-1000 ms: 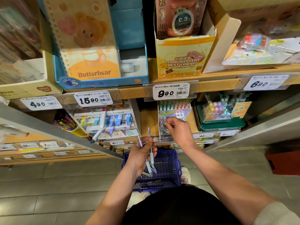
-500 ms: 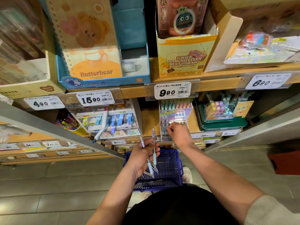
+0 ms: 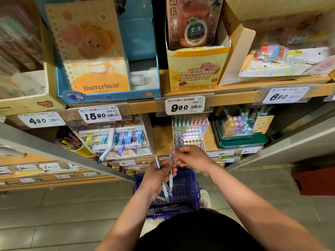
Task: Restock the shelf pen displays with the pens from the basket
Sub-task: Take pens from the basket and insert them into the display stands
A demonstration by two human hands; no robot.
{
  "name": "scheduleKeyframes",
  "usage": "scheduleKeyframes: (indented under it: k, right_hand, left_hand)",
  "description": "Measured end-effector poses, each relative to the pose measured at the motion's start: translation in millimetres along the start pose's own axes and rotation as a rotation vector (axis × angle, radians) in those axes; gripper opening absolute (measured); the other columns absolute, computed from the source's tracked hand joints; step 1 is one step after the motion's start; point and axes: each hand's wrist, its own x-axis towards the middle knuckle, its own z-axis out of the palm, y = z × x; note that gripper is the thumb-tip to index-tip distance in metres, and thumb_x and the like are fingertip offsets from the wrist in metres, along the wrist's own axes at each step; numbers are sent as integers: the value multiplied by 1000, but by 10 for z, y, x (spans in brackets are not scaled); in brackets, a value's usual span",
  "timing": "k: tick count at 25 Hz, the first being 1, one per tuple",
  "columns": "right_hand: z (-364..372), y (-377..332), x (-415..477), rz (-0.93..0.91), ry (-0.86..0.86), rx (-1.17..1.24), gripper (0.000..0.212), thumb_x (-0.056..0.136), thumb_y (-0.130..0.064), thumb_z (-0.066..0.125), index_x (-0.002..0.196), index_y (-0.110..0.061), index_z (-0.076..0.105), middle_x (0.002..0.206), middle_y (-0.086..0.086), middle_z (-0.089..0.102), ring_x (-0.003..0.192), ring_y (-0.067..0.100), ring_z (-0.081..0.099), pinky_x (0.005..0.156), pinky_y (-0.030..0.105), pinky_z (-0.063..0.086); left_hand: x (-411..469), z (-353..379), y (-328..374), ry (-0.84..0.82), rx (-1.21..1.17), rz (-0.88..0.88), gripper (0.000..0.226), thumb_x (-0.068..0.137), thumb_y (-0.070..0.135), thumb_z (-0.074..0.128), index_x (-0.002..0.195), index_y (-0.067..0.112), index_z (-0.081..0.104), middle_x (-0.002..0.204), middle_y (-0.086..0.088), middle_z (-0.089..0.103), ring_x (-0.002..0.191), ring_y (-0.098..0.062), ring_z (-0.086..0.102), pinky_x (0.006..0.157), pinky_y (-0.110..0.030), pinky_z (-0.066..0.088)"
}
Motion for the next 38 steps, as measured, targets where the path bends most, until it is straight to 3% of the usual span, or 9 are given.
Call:
scheduleKeyframes:
  k: [7,11,13,16,19,23,28,34,38]
  right_hand:
    - [49,-35,-49,-45,66,-178,7,90,-30,75,88,-24,73,80,-8,78,71,8,75,73,22,60]
    - [-82,-72,-35,-82,179,-13,4,93,-19,70,93,-17,72,79,0,78,77,17,76,80,31,62]
    - [-187,-76,-7,-167,315,44,2,94,-17,69,95,-17,71,79,-1,77,77,16,76,80,27,61]
    - [-255,-12,27,-276,499,-85,2,93,-19,71,93,-17,70,78,-2,75,77,11,72,77,20,56]
    - [-210,102,56,-324,572,-201,8,93,-21,71,97,-14,69,84,-6,72,79,7,68,74,12,52]
    - [-115,233,93,-393,585,-341,7,93,-19,70,99,-14,69,84,-10,69,79,-2,65,71,0,44]
    - [-3,298,155,-435,475,-459,12,96,-15,67,106,-9,68,96,1,73,90,12,69,85,23,56]
    - [71,289,175,-481,471,-498,15,97,-17,65,109,-10,68,101,1,72,91,11,68,84,24,56]
    - [42,308,206,-461,475,-530,13,98,-17,63,107,-10,67,99,1,70,89,13,66,83,27,56]
  left_hand:
    - [20,21,12,-48,41,10,23,93,2,67,115,-5,68,108,-25,75,94,-31,74,85,-37,62]
    - [57,17,24,-14,90,-5,20,101,14,61,112,-1,67,104,-21,77,94,-32,76,79,-37,64]
    - [65,-11,53,55,103,-34,26,102,24,59,108,0,65,95,-15,78,82,-28,77,69,-33,64]
    - [50,-68,89,67,23,-61,23,102,26,59,111,5,57,66,-1,58,48,-12,50,44,-22,44]
    - [49,-74,122,-9,-50,-66,23,107,32,48,101,11,56,65,1,42,50,-11,31,46,-24,27]
    - [52,-97,109,-39,-97,-77,42,107,20,26,113,2,63,69,-3,51,55,-15,42,53,-27,36]
    - [30,-143,96,-36,-107,-48,29,105,1,40,121,-4,63,79,-10,64,64,-17,57,57,-25,48]
    - [8,-185,84,-20,-54,-2,17,105,9,52,116,8,65,108,-10,76,80,-18,70,67,-28,56]
    - [11,-204,78,-3,-83,3,15,104,11,55,113,12,66,94,-8,75,77,-19,70,68,-29,57]
